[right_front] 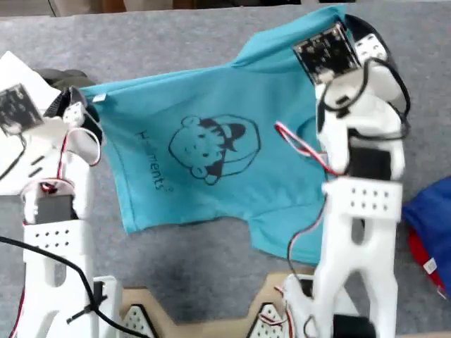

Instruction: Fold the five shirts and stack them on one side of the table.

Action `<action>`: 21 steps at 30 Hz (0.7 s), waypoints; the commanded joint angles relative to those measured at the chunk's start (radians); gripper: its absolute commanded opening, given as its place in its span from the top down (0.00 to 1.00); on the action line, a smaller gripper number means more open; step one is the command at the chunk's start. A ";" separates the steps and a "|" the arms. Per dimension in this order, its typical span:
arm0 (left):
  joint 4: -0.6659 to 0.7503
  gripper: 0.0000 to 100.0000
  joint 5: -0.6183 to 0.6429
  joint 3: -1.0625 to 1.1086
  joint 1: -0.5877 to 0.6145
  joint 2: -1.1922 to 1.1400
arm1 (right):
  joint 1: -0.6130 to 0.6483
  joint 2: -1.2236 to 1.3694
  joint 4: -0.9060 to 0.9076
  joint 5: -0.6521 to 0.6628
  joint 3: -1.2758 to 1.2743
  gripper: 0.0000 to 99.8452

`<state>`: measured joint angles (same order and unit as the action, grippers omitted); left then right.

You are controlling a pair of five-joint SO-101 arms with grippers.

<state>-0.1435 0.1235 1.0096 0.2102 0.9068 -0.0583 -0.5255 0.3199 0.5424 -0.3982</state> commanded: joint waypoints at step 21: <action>0.124 0.98 -0.002 -0.549 -0.006 -0.809 | -0.008 0.602 -0.074 -0.138 0.433 0.99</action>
<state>-0.0437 0.1250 0.5938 0.2087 0.1504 -0.0568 0.0069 0.2770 0.4120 -0.1143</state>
